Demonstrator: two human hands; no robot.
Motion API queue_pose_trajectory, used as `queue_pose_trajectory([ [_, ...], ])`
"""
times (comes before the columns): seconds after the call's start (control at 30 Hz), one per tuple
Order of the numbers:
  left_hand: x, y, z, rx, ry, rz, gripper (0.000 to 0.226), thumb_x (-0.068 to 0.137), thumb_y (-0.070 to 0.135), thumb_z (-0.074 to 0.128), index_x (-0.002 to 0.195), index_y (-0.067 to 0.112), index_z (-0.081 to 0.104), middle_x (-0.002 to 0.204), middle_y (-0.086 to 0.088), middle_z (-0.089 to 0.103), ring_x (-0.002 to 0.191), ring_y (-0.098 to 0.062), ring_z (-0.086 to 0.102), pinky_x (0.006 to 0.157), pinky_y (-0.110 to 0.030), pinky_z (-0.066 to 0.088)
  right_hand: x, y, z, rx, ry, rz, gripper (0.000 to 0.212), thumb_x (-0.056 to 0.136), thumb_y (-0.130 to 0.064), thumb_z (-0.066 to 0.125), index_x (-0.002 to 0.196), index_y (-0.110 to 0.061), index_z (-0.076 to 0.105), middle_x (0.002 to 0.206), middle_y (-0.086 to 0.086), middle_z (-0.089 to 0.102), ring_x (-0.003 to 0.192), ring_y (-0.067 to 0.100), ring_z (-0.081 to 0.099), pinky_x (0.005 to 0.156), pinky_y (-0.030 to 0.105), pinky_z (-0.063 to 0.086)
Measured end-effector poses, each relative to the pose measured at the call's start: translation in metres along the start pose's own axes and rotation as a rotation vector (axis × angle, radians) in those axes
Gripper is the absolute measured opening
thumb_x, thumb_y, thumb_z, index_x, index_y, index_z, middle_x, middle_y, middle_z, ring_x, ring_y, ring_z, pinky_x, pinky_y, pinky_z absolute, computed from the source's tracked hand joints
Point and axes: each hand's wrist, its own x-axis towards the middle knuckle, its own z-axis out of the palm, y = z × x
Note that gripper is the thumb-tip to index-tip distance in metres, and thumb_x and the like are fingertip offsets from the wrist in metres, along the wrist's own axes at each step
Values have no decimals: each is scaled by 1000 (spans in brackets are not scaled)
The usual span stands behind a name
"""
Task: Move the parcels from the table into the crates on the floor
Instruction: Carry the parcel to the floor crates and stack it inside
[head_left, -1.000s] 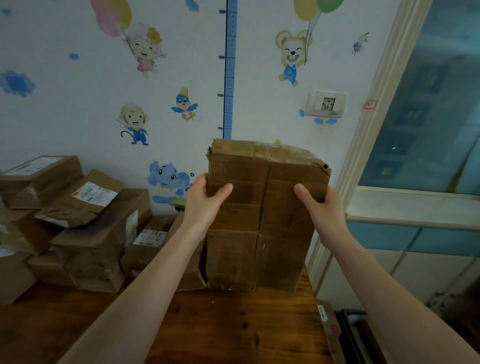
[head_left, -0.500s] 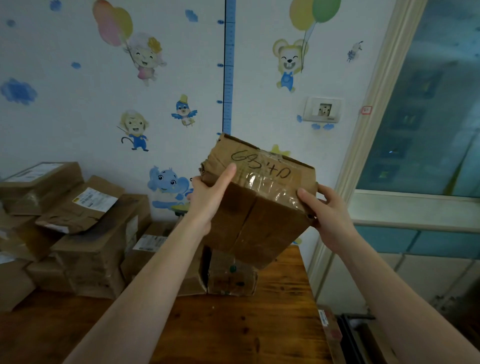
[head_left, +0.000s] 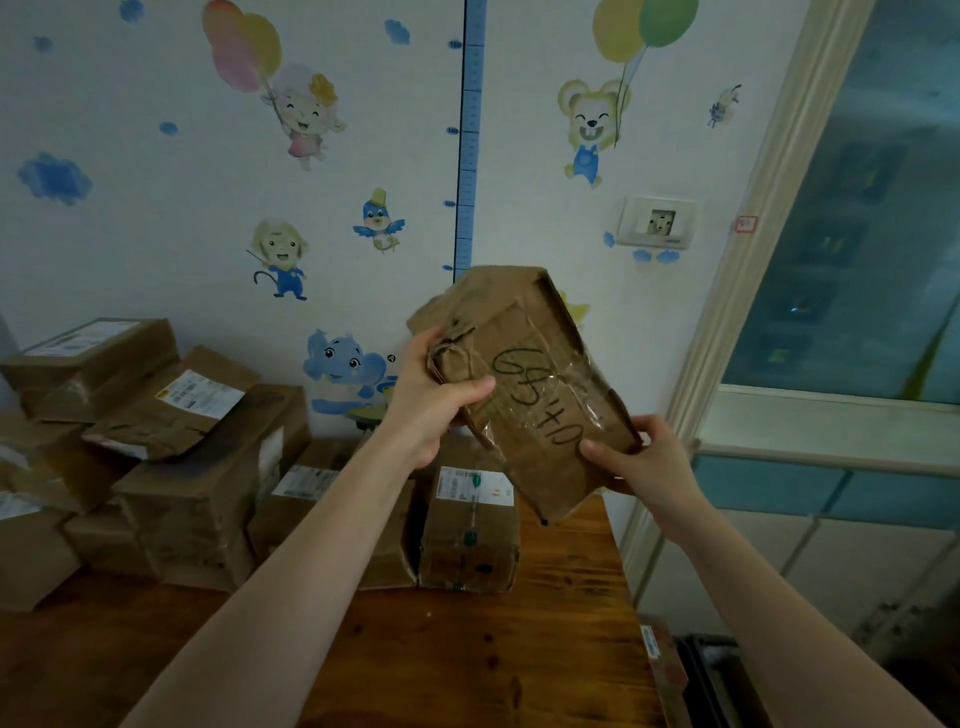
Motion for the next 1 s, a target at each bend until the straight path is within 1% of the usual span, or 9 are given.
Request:
queue_pose_trajectory([
  [0.13,-3,2,-3,120,-74,63,74,73,-6,73,133,26,43,119,1,55,99,-12,58,75,-30,55,1,-10,-5,-370,-153,-40,40,80,-42,70,106,-20,48,101,-6,54,88,8,53,62,12,40],
  [0.2,-6,1,1,152,-119,60,78,75,0,74,138,29,39,117,6,53,95,-5,56,70,-24,55,1,-16,0,-229,-234,-80,35,78,-41,70,104,-25,53,105,-7,61,95,10,60,71,17,49],
  [0.3,-9,-5,8,155,-196,41,84,79,11,73,146,27,25,123,7,51,105,-7,55,76,-21,54,0,-15,14,33,-218,-98,27,76,-34,73,98,-25,60,101,-1,70,95,16,67,85,33,55],
  [0.37,-12,-10,12,224,-256,76,75,80,10,73,142,22,33,116,12,55,103,-4,57,77,-19,54,1,-10,19,126,-179,-62,28,77,-32,73,100,-20,62,101,3,71,94,17,68,89,40,54],
  [0.53,-12,-19,19,285,-117,159,46,82,-2,67,121,16,52,100,4,65,102,-18,64,89,-33,53,2,-2,32,-3,-9,-223,8,82,-26,72,86,-26,66,88,-7,71,89,15,68,87,42,54],
  [0.67,-12,-20,17,328,-131,225,44,83,4,68,121,19,52,107,2,65,103,-15,63,92,-35,52,3,-6,28,2,-70,-163,22,77,-28,76,95,-25,64,96,-5,70,96,16,66,91,41,53],
  [0.77,-12,-18,10,360,-278,200,65,81,13,72,137,21,39,121,4,58,110,-8,58,92,-27,50,5,-7,19,78,-204,-91,48,69,-20,81,111,-18,58,107,-1,68,101,16,65,94,41,52],
  [0.83,-13,-20,10,395,-327,174,74,80,13,73,141,23,33,124,7,56,112,-6,56,93,-23,48,4,-7,18,72,-220,-116,44,69,-16,81,106,-22,58,105,-3,68,100,15,65,94,41,51],
  [1.0,-14,-29,15,438,-141,234,60,81,6,71,133,15,43,116,-1,61,109,-16,60,94,-33,49,1,-2,25,-75,-76,-261,35,75,-20,79,103,-25,59,102,-7,68,100,15,64,91,38,52],
])
